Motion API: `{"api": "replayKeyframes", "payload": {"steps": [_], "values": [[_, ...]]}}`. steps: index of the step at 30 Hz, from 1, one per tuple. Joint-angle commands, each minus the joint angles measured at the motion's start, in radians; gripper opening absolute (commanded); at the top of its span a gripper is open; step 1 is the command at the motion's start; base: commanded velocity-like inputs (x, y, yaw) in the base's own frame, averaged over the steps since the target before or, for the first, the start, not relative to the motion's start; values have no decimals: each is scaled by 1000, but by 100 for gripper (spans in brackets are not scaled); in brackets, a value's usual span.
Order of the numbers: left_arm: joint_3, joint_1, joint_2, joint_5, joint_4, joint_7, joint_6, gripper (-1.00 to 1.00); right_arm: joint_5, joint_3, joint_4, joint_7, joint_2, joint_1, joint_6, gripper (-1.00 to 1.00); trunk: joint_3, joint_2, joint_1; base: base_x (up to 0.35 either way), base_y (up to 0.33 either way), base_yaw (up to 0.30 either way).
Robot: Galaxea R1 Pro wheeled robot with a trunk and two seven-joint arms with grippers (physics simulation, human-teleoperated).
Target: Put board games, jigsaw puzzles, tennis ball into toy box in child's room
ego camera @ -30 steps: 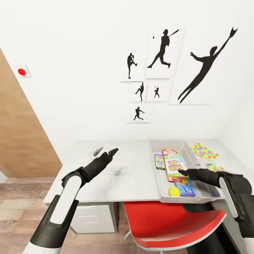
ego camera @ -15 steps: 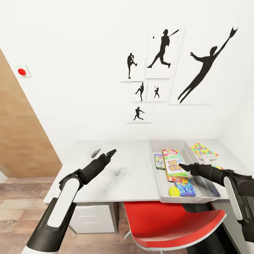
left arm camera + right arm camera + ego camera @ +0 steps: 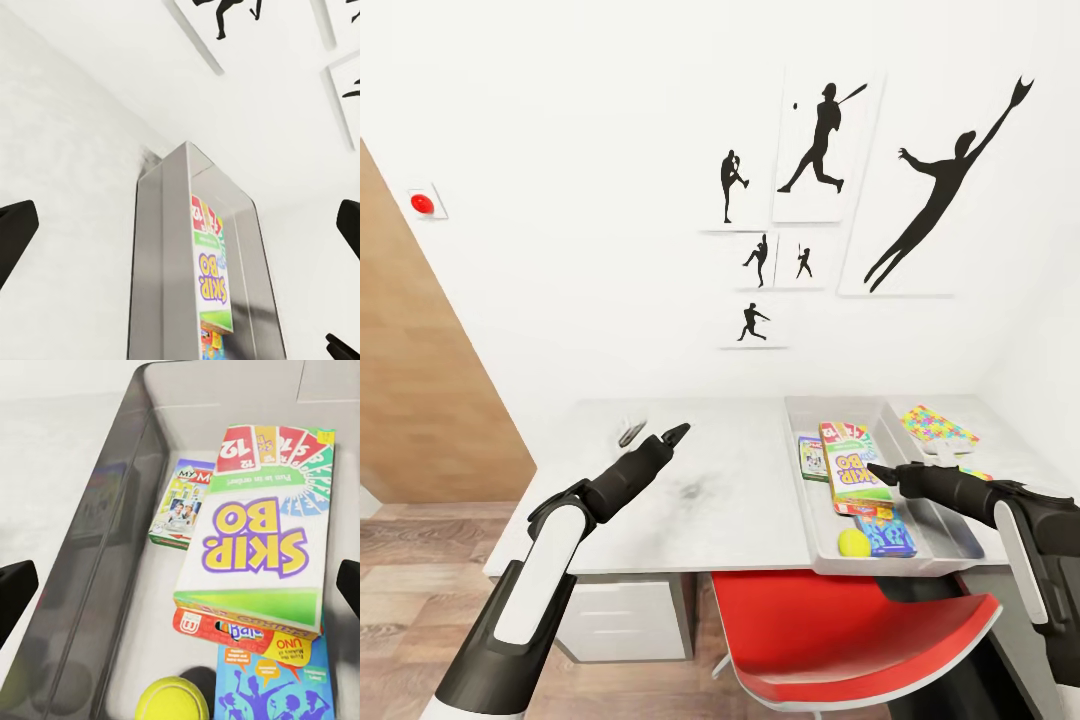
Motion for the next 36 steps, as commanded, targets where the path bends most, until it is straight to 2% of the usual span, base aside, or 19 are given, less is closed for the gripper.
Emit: {"api": "replayKeyframes", "payload": {"steps": [1,21,27,36], "values": [[0,-1,0,11,-1,10,2,100,-8,-1,-1,-2,0,-1,8,100,-2,-2,1,0,0,0],[0,-1,0,10,-2,11,2,100,-8,-1,2,-3,-1,-1,8,100,-2,-2,1,0,0,0],[1,-2,-1,10,1,9,5,100,-9,1,-1,-17,23,-17,14,100,-2,-2,1,0,0,0],[2,-2,-1,10,3,-10,6,100,-10,3,-3,-24,40,-26,17,100,-2,-2,1,0,0,0]]}}
